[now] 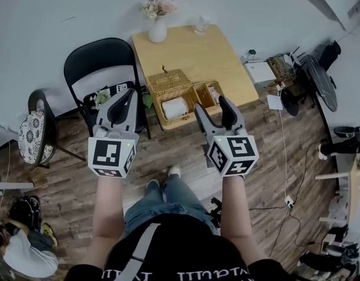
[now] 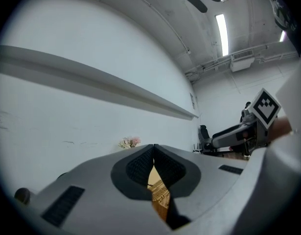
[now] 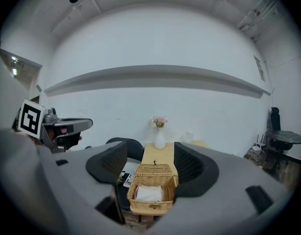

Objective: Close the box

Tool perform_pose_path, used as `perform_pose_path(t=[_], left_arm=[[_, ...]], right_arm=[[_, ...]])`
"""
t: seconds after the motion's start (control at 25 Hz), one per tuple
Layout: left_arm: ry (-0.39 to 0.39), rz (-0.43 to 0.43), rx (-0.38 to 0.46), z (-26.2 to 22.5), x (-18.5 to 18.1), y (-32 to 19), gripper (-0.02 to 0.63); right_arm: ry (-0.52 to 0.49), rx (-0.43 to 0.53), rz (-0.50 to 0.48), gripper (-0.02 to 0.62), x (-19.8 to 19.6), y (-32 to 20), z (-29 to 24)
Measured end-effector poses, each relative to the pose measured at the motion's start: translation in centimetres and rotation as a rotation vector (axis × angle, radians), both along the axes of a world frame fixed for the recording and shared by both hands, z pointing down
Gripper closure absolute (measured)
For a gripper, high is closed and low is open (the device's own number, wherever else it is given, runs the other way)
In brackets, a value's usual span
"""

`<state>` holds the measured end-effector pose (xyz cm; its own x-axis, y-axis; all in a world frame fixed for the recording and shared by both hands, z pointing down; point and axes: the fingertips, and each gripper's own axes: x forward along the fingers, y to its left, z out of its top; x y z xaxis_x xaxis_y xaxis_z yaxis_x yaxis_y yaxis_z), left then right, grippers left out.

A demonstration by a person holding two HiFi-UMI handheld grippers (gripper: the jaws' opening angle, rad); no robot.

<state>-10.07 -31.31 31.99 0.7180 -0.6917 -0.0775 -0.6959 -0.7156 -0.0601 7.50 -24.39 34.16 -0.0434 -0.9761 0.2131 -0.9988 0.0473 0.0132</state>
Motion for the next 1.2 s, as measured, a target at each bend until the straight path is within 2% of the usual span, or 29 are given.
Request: perform_pose_path(t=[0.24,0.36,0.64,0.76,0.88,1.2], left_arm=[[-0.026,-0.005,-0.016,1.2,1.4,-1.9,0.594],[-0.046,-0.023,-0.023,1.9,1.9,-3.1,0.594],[-0.042,-0.155,-0.060,3.1,2.6,-8.3,0.594],[-0.054,-0.192,-0.078,3.7,3.7,-10.3,0.594],[-0.068,-0.245,-0.094,4.4,4.3,-12.4,0.594],[-0.056,-0.417,-0.144,5.6,3.8,-16.8,0.594]], right_arm=[[-0.042,-0.068,-0.066,0.302,1.6,-3.2,2.1],[-0.066,-0.113,-0.060,0.302,3.1,-5.5,3.4],[-0.061,-0.244,-0.156,0.304,6.2,-12.7,7.6],[-0.084,-0.329,-0.234,0.318,7.0,-16.0,10.2],[-0.075,-0.434,-0.319,0.368,7.5,-19.4,13.0],[-0.094,-0.678,-0.478,0.368,9.3,-25.9,19.4]])
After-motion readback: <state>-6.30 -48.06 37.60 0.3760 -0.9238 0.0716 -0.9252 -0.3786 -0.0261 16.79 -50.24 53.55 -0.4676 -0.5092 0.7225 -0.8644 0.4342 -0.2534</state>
